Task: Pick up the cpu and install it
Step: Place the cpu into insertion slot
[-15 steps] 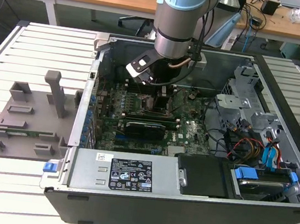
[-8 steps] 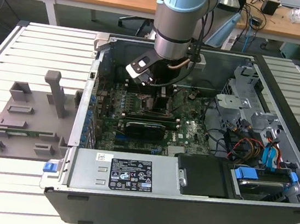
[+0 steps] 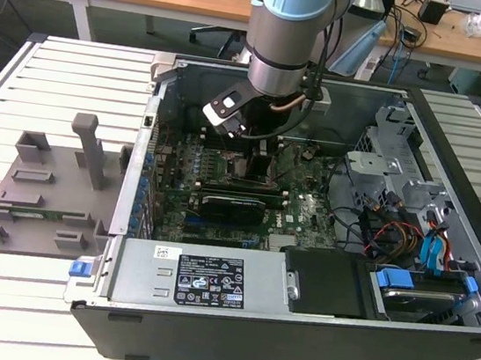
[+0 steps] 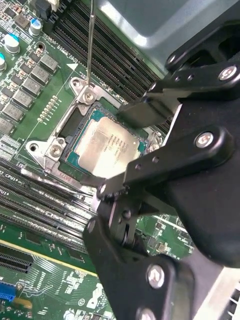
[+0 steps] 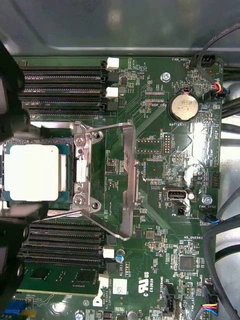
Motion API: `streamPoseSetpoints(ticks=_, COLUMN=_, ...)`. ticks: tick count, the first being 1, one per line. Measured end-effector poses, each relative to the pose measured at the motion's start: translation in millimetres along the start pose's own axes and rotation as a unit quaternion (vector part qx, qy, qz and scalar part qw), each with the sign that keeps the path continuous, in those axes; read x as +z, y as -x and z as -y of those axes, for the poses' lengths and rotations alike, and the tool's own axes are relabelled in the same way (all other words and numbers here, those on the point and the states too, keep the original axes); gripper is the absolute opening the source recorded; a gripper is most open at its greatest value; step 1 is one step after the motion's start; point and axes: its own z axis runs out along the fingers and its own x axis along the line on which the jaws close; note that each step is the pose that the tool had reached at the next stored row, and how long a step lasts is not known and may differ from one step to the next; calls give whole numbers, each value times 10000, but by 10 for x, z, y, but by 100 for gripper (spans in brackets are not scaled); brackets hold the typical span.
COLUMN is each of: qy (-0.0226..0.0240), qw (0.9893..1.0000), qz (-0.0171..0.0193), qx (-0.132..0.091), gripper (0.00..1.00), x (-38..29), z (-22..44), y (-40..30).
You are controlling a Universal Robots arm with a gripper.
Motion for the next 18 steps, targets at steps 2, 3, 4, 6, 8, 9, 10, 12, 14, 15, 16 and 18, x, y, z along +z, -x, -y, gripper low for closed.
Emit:
streamPoseSetpoints(ticks=2, qy=0, qw=10000, qz=0, qx=0, gripper=68, x=0, z=-1, y=0)
streamPoseSetpoints(ticks=3, qy=1, qw=10000, qz=-1, qx=0, gripper=68, x=1, z=-3, y=-6)
streamPoseSetpoints(ticks=4, qy=0, qw=10000, qz=0, qx=2, gripper=68, x=-1, z=-3, y=-22)
streamPoseSetpoints(ticks=6, qy=0, qw=10000, qz=1, qx=5, gripper=68, x=-2, z=-3, y=-42)
streamPoseSetpoints(ticks=8, qy=0, qw=10000, qz=0, qx=9, gripper=68, x=-2, z=1, y=-43)
streamPoseSetpoints(ticks=9, qy=0, qw=10000, qz=0, qx=12, gripper=68, x=-1, z=9, y=-45)
streamPoseSetpoints(ticks=10, qy=-1, qw=10000, qz=0, qx=15, gripper=68, x=-1, z=20, y=-48)
streamPoseSetpoints(ticks=12, qy=0, qw=10000, qz=0, qx=14, gripper=68, x=-1, z=21, y=-50)
streamPoseSetpoints(ticks=14, qy=0, qw=10000, qz=-1, qx=16, gripper=68, x=0, z=21, y=-54)
streamPoseSetpoints(ticks=15, qy=-1, qw=10000, qz=0, qx=16, gripper=68, x=2, z=21, y=-60)
streamPoseSetpoints(ticks=16, qy=-1, qw=10000, qz=0, qx=15, gripper=68, x=3, z=21, y=-63)
streamPoseSetpoints(ticks=18, qy=-1, qw=10000, qz=0, qx=15, gripper=68, x=4, z=21, y=-65)
